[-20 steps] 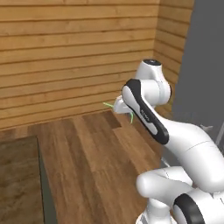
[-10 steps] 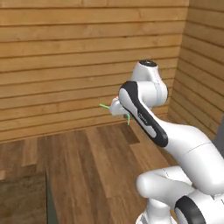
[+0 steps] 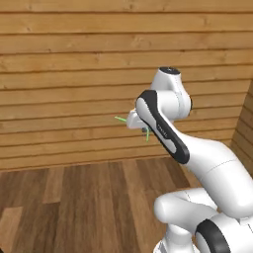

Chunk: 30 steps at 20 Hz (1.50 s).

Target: Take a straw from the drawer in front and place it inside the glass cup on the dining counter.

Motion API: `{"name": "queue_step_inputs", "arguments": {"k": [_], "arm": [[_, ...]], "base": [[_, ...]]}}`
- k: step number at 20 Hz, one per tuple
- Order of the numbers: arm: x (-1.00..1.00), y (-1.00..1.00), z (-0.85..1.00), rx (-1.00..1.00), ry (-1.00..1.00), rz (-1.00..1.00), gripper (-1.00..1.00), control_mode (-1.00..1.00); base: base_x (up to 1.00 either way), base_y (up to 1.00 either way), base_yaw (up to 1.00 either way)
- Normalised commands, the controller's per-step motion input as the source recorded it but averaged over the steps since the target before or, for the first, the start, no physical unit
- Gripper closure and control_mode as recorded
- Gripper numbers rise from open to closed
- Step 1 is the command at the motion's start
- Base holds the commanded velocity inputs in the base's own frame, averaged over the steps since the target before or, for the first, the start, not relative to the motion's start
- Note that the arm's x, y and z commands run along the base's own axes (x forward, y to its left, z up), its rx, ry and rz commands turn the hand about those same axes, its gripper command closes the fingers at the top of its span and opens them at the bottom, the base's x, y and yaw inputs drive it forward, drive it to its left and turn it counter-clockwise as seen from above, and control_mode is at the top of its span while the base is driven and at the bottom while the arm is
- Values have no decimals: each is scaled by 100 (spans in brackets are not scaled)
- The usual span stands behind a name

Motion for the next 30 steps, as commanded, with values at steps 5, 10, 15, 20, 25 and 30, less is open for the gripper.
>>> {"name": "queue_step_inputs", "arguments": {"k": [5, 10, 15, 20, 25, 30], "arm": [[0, 0, 0, 0, 0, 0, 100, 100], [0, 0, 0, 0, 0, 0, 100, 100], [0, 0, 0, 0, 0, 0, 100, 100], [0, 0, 0, 0, 0, 0, 100, 100], [0, 0, 0, 0, 0, 0, 100, 100], [0, 0, 0, 0, 0, 0, 100, 100]], "base": [[100, 0, 56], [100, 0, 62], [100, 0, 64], [100, -9, 65], [100, -20, 66], [100, -36, 67]]}}
